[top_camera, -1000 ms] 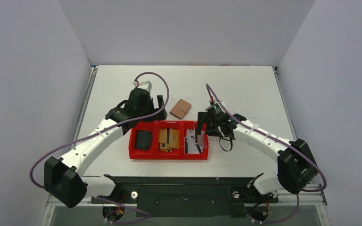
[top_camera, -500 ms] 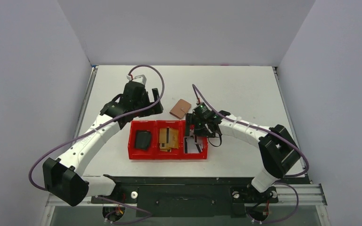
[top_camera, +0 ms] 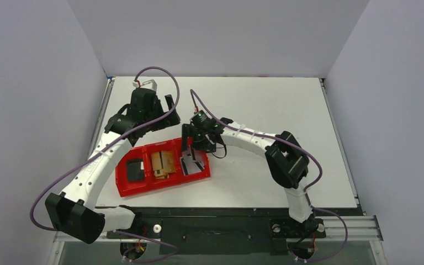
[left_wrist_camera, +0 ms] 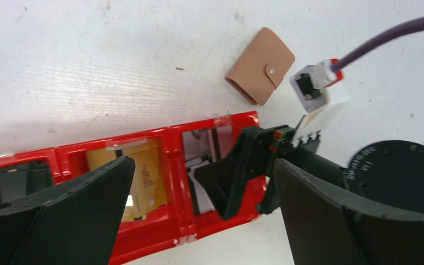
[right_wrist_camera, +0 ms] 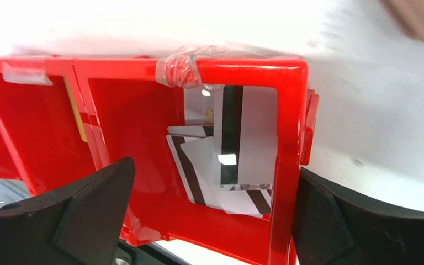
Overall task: Take the credit cards out of the card holder
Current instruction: Move the storage box to the corner of the board, then open the card holder at the center of the board.
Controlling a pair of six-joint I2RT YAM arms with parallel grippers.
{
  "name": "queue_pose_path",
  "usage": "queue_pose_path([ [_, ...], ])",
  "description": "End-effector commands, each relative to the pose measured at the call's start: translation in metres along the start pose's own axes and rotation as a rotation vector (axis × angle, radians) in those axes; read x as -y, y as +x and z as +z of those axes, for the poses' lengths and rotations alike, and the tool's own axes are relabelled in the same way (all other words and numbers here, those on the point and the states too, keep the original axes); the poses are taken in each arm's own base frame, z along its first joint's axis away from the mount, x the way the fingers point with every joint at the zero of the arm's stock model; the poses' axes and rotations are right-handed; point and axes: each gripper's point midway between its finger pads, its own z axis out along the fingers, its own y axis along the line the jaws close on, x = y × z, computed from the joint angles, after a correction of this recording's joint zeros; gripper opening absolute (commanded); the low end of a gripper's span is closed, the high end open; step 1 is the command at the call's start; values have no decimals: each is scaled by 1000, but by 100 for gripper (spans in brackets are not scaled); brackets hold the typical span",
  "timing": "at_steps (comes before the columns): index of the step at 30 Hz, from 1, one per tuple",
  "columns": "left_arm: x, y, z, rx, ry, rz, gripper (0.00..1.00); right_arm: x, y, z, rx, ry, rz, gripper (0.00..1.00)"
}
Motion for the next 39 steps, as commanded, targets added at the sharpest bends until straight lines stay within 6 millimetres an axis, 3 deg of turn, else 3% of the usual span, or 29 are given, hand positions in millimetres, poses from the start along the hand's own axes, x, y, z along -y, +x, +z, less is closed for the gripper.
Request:
queue_pose_path([
  [1,1,-40,-32,113,28,-25,98,-72,-19,5,2,-171,37,96],
  [2,-1,-44,-33,122,25,-33,98,-73,-16,18,-13,-167,40,96],
  [3,-1,-48,-36,132,31,-40,98,-91,-23,15,-3,-206,44,96],
  [4,-3,-52,-37,141,29,-48,98,-92,-20,29,-22,-201,51,96],
  [5,-1,-55,-40,150,37,-55,98,-109,-30,25,-10,-246,56,96],
  [6,0,-59,-42,160,42,-61,98,-111,-27,37,-23,-247,59,96],
  [7,0,-61,-42,162,44,-62,98,-127,-37,32,-6,-292,54,96],
  [8,2,-64,-44,170,49,-65,98,-129,-35,41,-15,-294,52,96],
  [12,6,-69,-46,175,63,-64,98,-159,-57,35,23,-383,33,96],
  [15,8,-70,-47,179,79,-66,98,-159,-75,23,64,-395,25,97],
  [18,11,-69,-47,181,97,-75,98,-137,-98,10,119,-358,30,97],
  [21,12,-70,-51,199,112,-83,98,-117,-124,-18,192,-317,34,97],
  [22,12,-70,-52,201,114,-86,98,-99,-131,-18,210,-266,38,97],
  [23,11,-70,-53,205,114,-89,98,-94,-138,-30,237,-254,36,97],
  [24,11,-70,-54,208,115,-90,98,-71,-143,-28,254,-186,44,97],
  [25,10,-69,-54,209,114,-91,98,-60,-152,-40,285,-160,49,97],
  [28,8,-67,-51,201,109,-91,98,-2,-156,-43,329,45,37,96],
  [32,4,-61,-43,180,97,-88,98,50,-158,-47,350,235,4,91],
  [36,1,-51,-32,144,91,-89,98,75,-155,-36,319,326,-28,79],
  [39,-1,-42,-25,120,88,-95,98,79,-158,-31,309,349,-51,68],
])
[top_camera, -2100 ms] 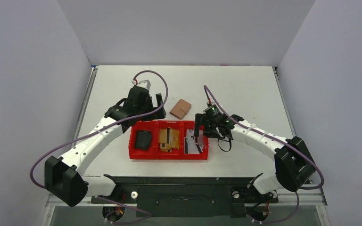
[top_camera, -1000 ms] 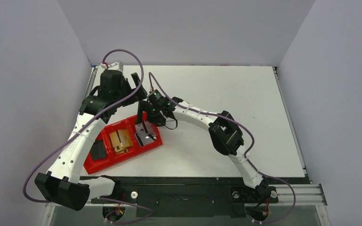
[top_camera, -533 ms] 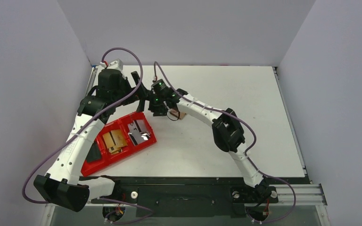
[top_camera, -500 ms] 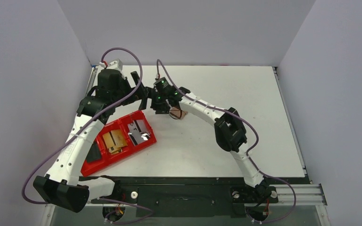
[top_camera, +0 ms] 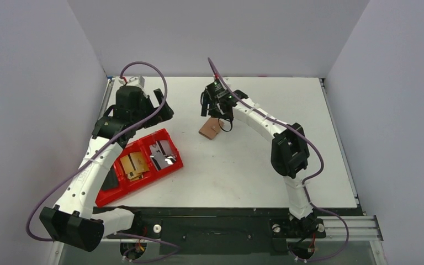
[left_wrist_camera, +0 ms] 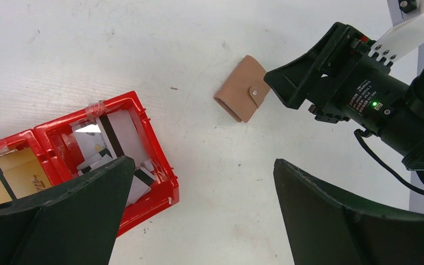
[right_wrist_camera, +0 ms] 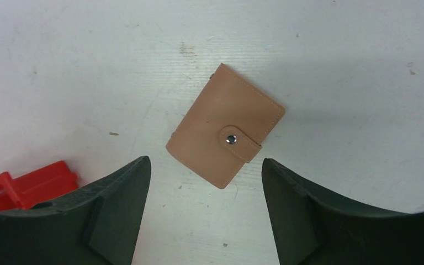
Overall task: Take the credit cards out of the card holder
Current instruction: Open the card holder at the center of the board.
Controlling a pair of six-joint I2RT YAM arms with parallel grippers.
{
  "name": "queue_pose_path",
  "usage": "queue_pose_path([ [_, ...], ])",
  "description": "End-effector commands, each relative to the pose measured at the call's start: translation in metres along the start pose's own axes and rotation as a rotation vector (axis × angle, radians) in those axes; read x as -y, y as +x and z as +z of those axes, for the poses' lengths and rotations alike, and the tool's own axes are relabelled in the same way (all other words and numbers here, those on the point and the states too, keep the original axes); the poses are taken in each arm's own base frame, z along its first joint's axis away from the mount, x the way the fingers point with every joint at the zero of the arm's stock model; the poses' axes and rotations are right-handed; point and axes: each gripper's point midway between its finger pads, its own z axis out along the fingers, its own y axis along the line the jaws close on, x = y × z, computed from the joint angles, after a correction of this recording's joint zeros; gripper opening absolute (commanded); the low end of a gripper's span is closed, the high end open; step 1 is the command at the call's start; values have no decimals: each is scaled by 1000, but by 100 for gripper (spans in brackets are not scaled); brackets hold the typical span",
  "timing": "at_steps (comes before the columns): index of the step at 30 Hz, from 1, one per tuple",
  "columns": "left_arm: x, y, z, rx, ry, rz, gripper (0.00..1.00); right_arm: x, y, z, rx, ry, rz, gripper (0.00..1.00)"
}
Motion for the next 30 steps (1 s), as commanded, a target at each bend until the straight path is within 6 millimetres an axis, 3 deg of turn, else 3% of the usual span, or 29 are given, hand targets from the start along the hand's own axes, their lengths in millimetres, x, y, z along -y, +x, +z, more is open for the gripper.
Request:
queue_pose_path([
  [1,4,-1,6,8,32,-17,98,20,7,13,-10,108,-98,66],
  [4,0,8,11,-16,24,-19,98,19,6,20,-18,119,-116,58],
  [14,-8,26,22,-66,4,-20,98,13,10,47,-40,135,-132,43],
  [30,-15,42,34,-99,-9,-35,98,25,53,72,-120,213,-196,36],
])
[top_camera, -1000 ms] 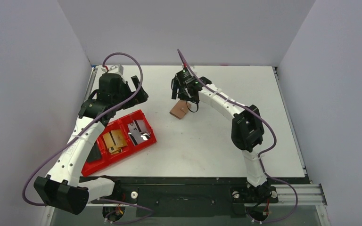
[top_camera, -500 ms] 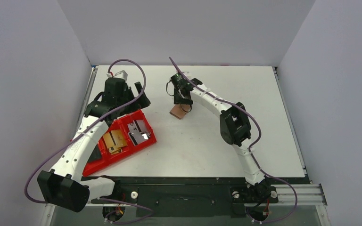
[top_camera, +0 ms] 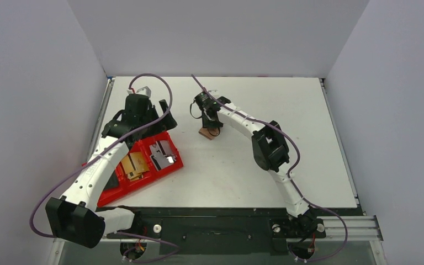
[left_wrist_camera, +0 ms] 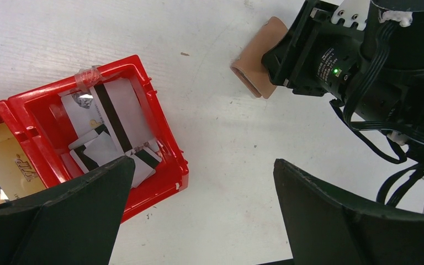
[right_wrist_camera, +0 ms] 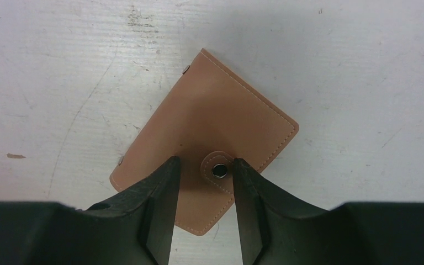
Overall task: Take the credit cards out of the card holder
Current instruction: Open the card holder at the center of the board.
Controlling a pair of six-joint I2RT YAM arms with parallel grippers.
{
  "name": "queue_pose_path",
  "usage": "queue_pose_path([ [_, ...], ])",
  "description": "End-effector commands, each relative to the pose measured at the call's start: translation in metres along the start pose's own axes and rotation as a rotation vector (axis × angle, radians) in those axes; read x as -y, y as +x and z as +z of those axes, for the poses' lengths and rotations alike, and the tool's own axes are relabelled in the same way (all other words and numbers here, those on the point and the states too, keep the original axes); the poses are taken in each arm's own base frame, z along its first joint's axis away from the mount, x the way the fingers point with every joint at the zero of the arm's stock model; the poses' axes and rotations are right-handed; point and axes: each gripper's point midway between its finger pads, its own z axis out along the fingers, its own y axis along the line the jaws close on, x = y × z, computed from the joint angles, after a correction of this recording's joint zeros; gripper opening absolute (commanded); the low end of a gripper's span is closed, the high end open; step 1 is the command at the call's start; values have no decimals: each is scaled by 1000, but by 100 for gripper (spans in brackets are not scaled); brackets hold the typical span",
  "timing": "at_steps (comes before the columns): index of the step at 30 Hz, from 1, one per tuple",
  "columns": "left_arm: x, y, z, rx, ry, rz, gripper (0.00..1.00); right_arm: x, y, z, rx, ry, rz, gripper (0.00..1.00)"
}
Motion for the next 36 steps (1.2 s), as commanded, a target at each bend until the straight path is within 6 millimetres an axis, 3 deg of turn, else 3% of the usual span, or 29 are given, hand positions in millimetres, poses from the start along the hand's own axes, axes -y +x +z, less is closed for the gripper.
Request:
queue_pose_path([
  [1,6,-9,4,34,32,-16,98,3,4,6,3,38,-21,35],
  [4,5,-6,7,28,28,-16,98,10,9,10,-8,51,-15,27],
  [10,1,4,16,3,16,-21,98,18,14,8,-4,25,22,0],
  [17,11,21,32,-36,11,5,98,24,11,-11,47,-42,55,0],
  [26,54,54,56,-98,25,75,100,45,33,-41,110,-111,65,0],
  [31,77,73,71,-138,58,85,90,59,59,-62,121,-157,75,0],
  [36,93,106,87,-210,116,64,79,58,75,-83,160,-245,85,0],
])
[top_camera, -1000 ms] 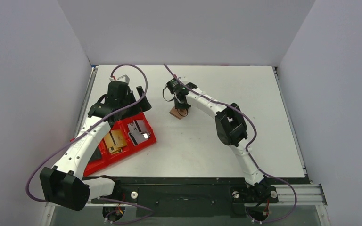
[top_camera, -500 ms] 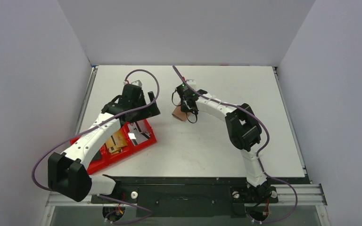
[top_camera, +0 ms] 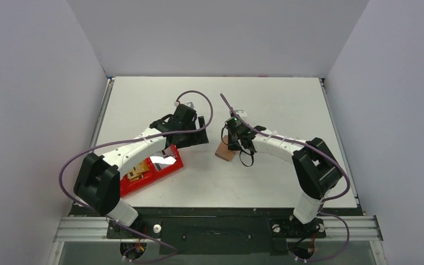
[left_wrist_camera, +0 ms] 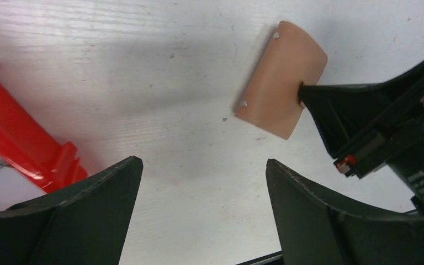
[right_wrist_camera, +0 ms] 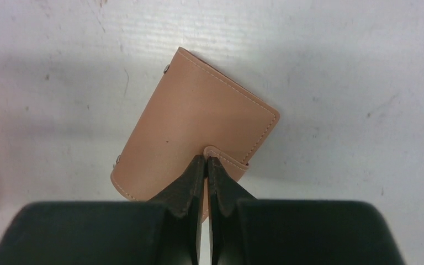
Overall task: Take the credit cards out of the card holder
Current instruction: Open the card holder at the center of the board.
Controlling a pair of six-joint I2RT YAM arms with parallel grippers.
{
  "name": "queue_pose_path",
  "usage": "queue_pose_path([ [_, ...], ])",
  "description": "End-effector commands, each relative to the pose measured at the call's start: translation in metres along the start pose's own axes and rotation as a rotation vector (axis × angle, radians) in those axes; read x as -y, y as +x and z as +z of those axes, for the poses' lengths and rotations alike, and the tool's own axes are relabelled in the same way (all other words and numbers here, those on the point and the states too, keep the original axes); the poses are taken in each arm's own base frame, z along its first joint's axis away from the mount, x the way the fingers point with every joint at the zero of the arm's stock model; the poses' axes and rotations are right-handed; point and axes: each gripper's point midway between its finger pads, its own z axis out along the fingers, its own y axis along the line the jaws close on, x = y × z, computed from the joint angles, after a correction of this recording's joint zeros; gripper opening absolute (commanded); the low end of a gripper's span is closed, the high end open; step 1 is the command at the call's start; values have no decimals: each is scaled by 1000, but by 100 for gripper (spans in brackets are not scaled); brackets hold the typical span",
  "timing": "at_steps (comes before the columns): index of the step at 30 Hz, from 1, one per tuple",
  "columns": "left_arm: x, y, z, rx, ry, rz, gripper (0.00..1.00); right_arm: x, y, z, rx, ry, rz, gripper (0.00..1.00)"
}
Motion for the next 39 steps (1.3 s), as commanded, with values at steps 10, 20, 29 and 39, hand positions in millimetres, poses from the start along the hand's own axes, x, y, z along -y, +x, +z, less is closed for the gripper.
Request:
queue_pose_path([
  [10,66,29,41,-64,259,-87,47,-27,19,-38,104,-276,59,0],
  [20,86,52,62,-124,367,-116,11,-33,19,-39,117,-312,80,0],
  [29,70,72,91,-176,295,-107,0,-27,27,-37,94,-307,98,0],
  [39,44,100,106,-242,142,-92,0,-14,12,-57,152,-295,139,0],
])
